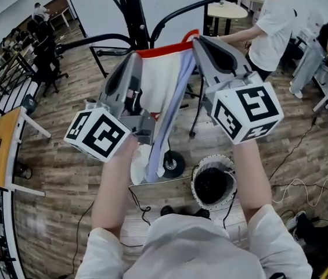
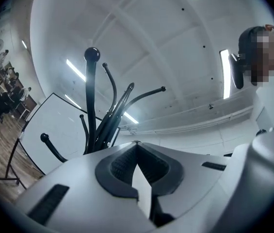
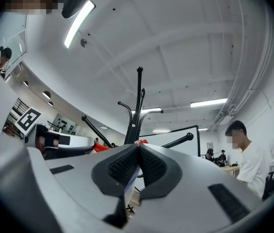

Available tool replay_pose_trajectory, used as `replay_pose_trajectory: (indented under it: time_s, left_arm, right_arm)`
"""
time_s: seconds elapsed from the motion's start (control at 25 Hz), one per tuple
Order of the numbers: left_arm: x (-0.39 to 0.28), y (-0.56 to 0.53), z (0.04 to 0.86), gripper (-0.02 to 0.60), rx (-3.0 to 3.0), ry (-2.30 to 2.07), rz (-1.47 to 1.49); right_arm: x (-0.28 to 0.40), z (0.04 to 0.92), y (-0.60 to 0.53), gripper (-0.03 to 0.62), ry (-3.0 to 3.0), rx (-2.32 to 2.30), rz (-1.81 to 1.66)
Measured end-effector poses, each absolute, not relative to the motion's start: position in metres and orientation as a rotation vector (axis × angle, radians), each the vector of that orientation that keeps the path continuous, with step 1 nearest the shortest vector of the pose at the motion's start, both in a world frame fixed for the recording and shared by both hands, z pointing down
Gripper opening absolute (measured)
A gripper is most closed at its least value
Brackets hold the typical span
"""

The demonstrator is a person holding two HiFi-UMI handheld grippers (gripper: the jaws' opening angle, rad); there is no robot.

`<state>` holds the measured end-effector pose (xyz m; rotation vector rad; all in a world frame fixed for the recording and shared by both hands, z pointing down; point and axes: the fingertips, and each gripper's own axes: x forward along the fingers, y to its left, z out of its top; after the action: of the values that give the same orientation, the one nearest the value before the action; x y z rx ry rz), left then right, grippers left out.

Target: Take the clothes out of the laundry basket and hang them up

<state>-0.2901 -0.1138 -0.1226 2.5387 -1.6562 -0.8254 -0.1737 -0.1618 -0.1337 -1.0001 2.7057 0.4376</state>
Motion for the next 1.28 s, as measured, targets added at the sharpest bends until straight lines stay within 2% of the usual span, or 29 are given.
replay_pose_trajectory:
  time_s: [0.56,1.28]
  left_arm:
    - [-0.314,-0.165,-0.124,0.018,2.498,-1.741,-0.792]
    - [-0.338,-0.193,-0.066,0.018,2.387,-1.837,-0.669]
  right_arm:
    - [-0.203,-0.129,-0.227,0.011,2.759,-1.077,0.514]
    - [-0.243,-0.043,-0.266,0.012,2.932,-1.022,0.325]
